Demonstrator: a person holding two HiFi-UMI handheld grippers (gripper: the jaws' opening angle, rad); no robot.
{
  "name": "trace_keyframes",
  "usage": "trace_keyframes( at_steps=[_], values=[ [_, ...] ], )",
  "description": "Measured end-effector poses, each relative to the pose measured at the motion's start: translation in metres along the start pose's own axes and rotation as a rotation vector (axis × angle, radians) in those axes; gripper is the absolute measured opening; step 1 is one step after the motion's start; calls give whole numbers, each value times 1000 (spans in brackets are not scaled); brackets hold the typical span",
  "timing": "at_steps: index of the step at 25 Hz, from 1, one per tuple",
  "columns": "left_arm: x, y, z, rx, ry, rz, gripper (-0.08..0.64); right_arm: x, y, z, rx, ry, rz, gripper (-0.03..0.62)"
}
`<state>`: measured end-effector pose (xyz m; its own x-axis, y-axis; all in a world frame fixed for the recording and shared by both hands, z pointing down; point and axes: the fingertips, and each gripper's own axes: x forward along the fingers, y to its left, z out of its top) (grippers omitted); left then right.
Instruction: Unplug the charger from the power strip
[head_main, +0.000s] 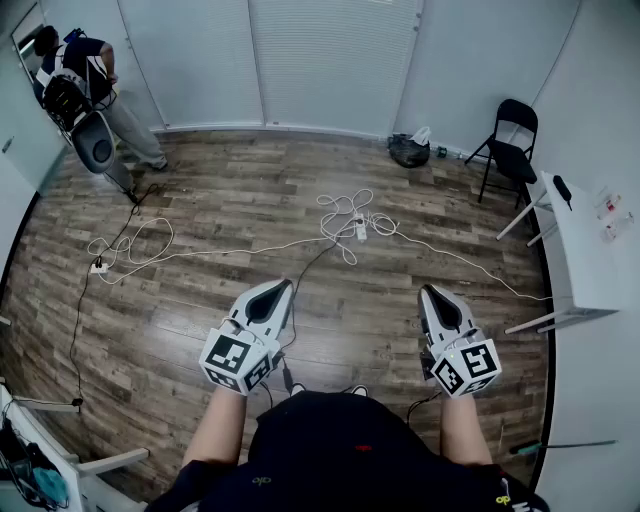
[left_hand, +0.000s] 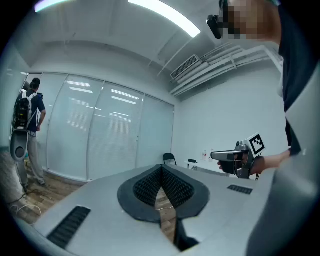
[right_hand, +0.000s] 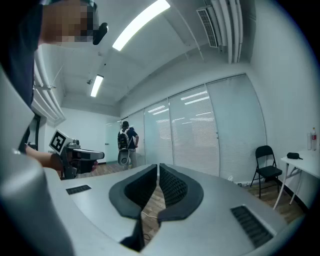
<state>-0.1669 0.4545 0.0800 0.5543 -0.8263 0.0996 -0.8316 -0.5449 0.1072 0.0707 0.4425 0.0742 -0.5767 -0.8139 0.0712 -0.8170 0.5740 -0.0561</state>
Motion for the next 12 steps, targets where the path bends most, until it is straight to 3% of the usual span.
trace_keyframes(
  at_steps=[12],
  values=[
    [0, -6, -4, -6, 2, -15, 20, -10, 0, -4, 17, 7, -17, 32]
  ],
)
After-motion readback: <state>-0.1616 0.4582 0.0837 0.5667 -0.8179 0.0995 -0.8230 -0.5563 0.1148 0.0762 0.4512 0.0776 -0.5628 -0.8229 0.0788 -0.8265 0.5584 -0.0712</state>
